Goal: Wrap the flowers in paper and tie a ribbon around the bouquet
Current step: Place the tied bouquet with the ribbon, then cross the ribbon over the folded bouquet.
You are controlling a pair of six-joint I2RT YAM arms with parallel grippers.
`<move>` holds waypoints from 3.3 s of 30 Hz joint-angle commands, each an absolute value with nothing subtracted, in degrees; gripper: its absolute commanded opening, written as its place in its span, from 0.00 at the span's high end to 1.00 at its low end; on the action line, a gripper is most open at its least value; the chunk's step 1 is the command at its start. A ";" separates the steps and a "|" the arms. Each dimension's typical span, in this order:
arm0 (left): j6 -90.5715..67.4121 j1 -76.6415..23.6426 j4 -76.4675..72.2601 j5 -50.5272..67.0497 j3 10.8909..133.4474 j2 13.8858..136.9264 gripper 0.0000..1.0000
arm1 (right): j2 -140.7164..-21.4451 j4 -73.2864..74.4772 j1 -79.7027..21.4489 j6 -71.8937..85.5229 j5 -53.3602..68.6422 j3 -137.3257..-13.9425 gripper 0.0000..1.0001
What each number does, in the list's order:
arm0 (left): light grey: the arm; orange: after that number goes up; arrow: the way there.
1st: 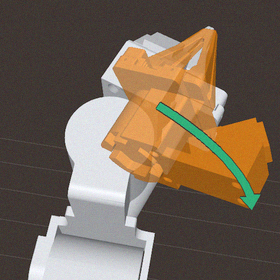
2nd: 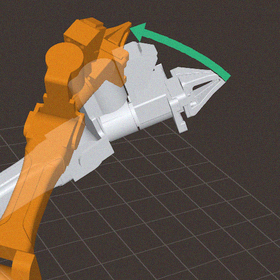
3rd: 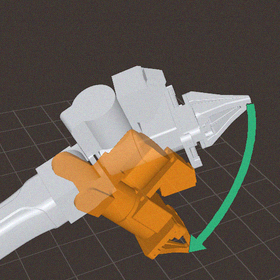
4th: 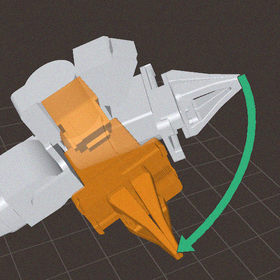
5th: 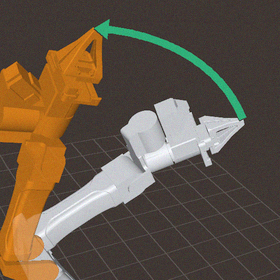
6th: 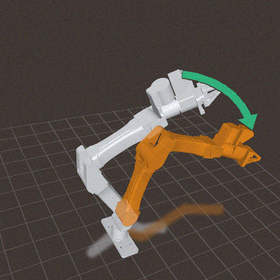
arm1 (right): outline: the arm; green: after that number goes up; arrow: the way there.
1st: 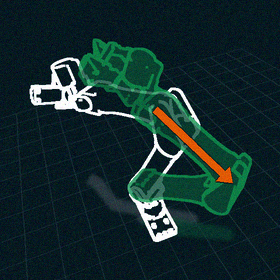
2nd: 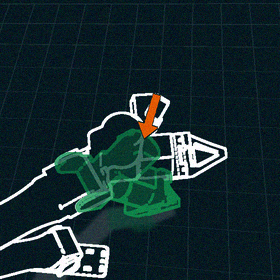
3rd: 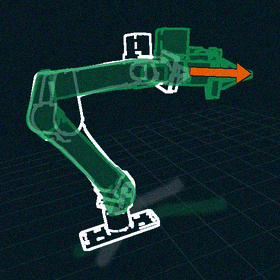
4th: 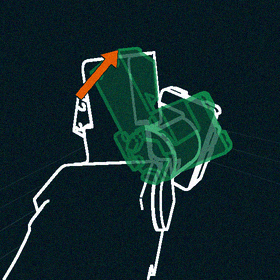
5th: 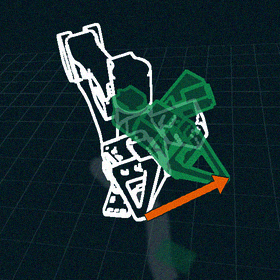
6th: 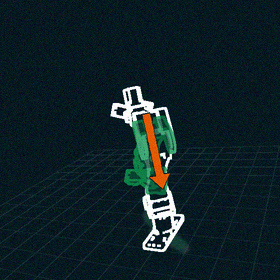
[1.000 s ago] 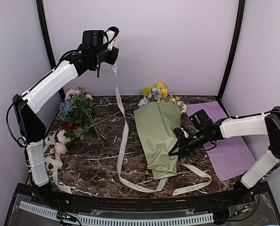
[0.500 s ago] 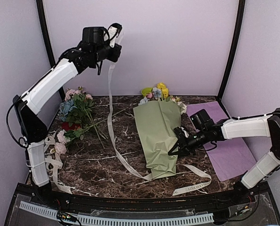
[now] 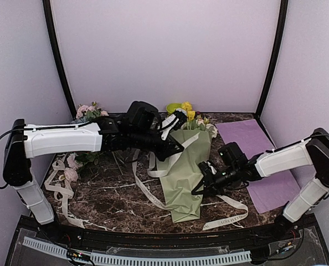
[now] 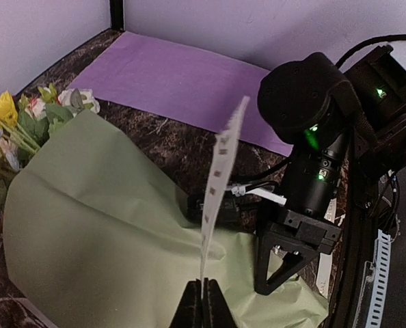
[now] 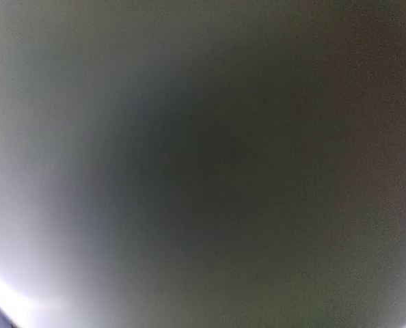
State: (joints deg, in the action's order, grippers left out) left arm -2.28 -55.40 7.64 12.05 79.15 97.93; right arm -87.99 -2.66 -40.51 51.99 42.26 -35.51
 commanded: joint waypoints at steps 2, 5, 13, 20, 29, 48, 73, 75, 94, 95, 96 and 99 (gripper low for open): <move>-10.49 -54.67 -1.98 14.25 73.55 102.36 1.00 | -90.81 -11.77 -42.04 56.05 41.78 -32.90 1.00; -11.89 -54.73 -6.75 16.94 73.63 106.61 1.00 | -92.30 -8.66 -42.59 54.23 39.38 -33.78 1.00; -13.27 -54.84 -5.67 15.94 78.47 117.82 1.00 | -92.65 -2.25 -42.98 50.76 34.40 -35.79 0.99; -13.67 -54.84 -2.98 15.68 78.89 121.45 1.00 | -90.10 3.83 -43.58 49.39 28.50 -37.80 0.80; -12.38 -54.84 -1.48 13.73 78.51 123.22 1.00 | -75.17 37.69 -44.12 46.74 5.00 -45.42 0.60; -11.11 -54.84 -1.10 16.51 79.37 122.55 1.00 | -74.73 56.66 -45.13 51.49 3.90 -37.51 0.01; -8.72 -54.84 1.09 14.29 79.54 121.21 1.00 | -65.70 60.28 -15.26 24.31 -24.58 -84.82 1.00; -8.75 -54.84 1.08 14.33 79.50 121.12 1.00 | -67.95 58.35 -15.37 22.08 -16.40 -88.17 1.00; -14.29 -54.84 -7.01 18.81 76.34 119.63 1.00 | -84.43 -4.31 -39.56 44.55 32.84 -53.50 1.00; -15.06 -54.84 -8.32 18.96 75.60 119.24 1.00 | -85.77 -4.72 -39.56 44.97 32.10 -52.70 1.00; -16.10 -54.80 -10.09 18.83 74.54 118.55 1.00 | -87.32 -5.08 -39.55 45.33 31.50 -51.92 1.00; -20.08 -54.84 -19.96 19.26 68.69 115.38 1.00 | -90.04 -7.95 -39.55 47.04 30.30 -49.30 1.00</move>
